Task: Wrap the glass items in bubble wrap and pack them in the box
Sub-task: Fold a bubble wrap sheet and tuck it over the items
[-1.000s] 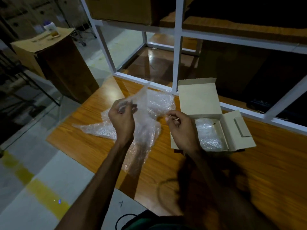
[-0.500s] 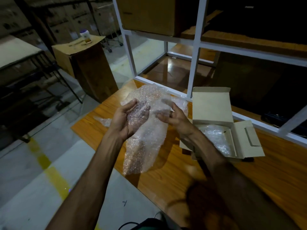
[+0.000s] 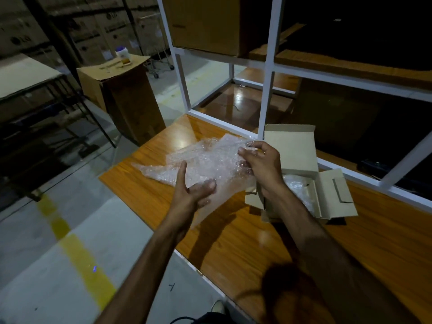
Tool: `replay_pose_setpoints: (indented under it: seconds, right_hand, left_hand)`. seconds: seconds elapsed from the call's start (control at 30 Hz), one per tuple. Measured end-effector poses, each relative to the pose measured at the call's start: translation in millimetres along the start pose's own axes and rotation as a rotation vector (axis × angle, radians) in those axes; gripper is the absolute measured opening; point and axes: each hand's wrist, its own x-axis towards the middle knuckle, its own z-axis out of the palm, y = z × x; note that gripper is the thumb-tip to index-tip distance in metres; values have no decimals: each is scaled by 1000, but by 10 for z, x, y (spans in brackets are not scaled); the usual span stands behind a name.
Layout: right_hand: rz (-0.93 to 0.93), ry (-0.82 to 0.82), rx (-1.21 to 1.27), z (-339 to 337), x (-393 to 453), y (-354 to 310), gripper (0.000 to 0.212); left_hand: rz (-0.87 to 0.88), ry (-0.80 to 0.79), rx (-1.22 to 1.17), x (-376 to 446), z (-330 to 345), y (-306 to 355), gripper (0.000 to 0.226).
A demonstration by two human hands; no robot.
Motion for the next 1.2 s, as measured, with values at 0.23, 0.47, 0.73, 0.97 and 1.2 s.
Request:
replay_pose_setpoints:
  seconds: [0.23,0.47,0.73,0.97,1.2]
  right_hand:
    - [-44,-304,-88,-218,-64,35,60]
    - [-197,-425,-378,-363,-215,124,40]
    - [-419,-206,-502,-413,-165,-265,11]
    - [-259,-385,-280,-527,-152,-453,51]
    - [-169,-391,-230,-438,-249,-183,86]
  left_hand:
    - [424,243,352,16,204,47,37]
    - [582,358,576,117,103,101,29]
    - [689,336,762,198,130,425,10]
    - [389,145,216,250,386,742,11]
    - [199,140,-59,440,466,610,46]
